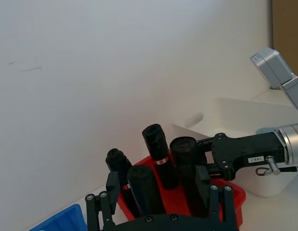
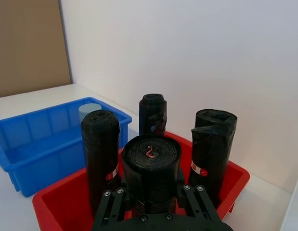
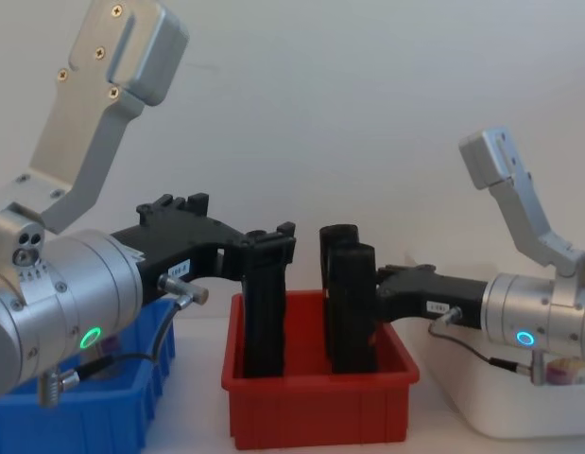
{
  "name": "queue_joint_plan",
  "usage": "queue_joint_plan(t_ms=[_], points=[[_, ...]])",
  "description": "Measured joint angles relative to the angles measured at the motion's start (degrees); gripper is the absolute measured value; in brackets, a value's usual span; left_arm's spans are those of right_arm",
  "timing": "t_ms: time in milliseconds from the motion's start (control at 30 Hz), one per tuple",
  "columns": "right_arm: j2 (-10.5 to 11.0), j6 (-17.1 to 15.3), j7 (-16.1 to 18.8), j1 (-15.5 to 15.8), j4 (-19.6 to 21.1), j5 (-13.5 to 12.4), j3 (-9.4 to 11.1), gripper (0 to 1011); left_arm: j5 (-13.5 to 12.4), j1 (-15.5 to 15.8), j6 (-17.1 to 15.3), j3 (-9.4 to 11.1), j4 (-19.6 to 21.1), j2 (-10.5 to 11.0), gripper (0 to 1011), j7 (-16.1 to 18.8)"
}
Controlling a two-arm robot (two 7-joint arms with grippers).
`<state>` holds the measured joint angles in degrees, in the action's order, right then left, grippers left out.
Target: Pick the cotton swabs from the blue box and place them into the white box.
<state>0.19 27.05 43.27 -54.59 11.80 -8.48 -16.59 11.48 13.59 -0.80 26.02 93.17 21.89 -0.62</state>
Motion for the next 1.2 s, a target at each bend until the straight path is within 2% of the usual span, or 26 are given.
queue_joint_plan(t_ms=[200,333,367,400,500,567,600,700,733,900,933,1033,1067,1200], points=[[0.1,0.9,0.0,0.5,1.7,-0.9,0.9,468,0.0,0.0,0.0,0.0,0.0,0.0,1004,0.0],[1.3,-1.4,-1.3,4.9,10.4,-2.0,1.7,457,0.0,0.0,0.0,0.0,0.0,0.0,1004,0.0],[1.8,-2.5,-1.9,6.5,14.5,-2.3,1.9,457,0.0,0.0,0.0,0.0,0.0,0.0,1004,0.0],[1.8,-2.5,-1.9,6.5,14.5,-2.3,1.9,457,0.0,0.0,0.0,0.0,0.0,0.0,1004,0.0],[3.0,-5.4,-3.9,10.8,23.6,-3.4,2.4,457,0.0,0.0,0.0,0.0,0.0,0.0,1004,0.0],[3.6,-6.8,-5.0,13.0,28.1,-3.9,2.7,457,0.0,0.0,0.0,0.0,0.0,0.0,1004,0.0],[3.6,-6.8,-5.0,13.0,28.1,-3.9,2.7,457,0.0,0.0,0.0,0.0,0.0,0.0,1004,0.0],[4.6,-9.2,-7.2,16.3,35.1,-4.6,3.2,457,0.0,0.0,0.0,0.0,0.0,0.0,1004,0.0],[4.6,-9.2,-7.2,16.3,35.1,-4.6,3.2,457,0.0,0.0,0.0,0.0,0.0,0.0,1004,0.0],[6.0,-12.5,-11.4,20.5,43.8,-5.1,3.9,457,0.0,0.0,0.0,0.0,0.0,0.0,1004,0.0],[6.0,-12.5,-11.4,20.5,43.8,-5.1,3.9,457,0.0,0.0,0.0,0.0,0.0,0.0,1004,0.0],[6.8,-14.3,-14.3,22.7,48.1,-5.1,4.4,457,0.0,0.0,0.0,0.0,0.0,0.0,1004,0.0],[6.8,-14.3,-14.3,22.7,48.1,-5.1,4.4,457,0.0,0.0,0.0,0.0,0.0,0.0,1004,0.0],[7.7,-16.4,-17.9,24.9,52.4,-4.9,5.0,457,0.0,0.0,0.0,0.0,0.0,0.0,1004,0.0]])
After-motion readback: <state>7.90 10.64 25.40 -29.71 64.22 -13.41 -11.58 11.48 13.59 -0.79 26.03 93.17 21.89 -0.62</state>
